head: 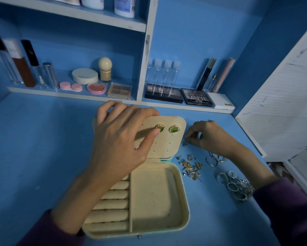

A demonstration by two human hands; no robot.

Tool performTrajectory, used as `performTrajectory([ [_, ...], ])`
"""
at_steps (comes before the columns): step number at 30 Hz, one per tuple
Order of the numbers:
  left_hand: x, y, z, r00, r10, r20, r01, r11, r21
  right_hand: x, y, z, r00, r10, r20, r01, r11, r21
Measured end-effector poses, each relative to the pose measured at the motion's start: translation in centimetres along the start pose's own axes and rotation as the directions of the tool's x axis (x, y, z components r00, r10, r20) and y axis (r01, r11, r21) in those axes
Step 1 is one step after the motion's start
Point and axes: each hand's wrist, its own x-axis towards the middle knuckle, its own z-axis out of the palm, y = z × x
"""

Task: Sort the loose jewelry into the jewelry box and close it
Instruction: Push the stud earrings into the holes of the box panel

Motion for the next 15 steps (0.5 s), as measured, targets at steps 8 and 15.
performTrajectory([
  [8, -0.02, -0.02, 0.04, 1.0, 0.002, -0.007, -0.002, 1.0, -0.001, -0.26, 0.43, -0.03, 1.0, -0.01, -0.001, 0.01, 1.0, 0.029],
  [15, -0.03, 0.04, 0.05, 1.0, 0.0, -0.004, 0.0, 1.0, 0.005, -0.5, 0.13, -0.25, 0.999, 0.039, -0.038, -0.035, 0.993, 0.109],
])
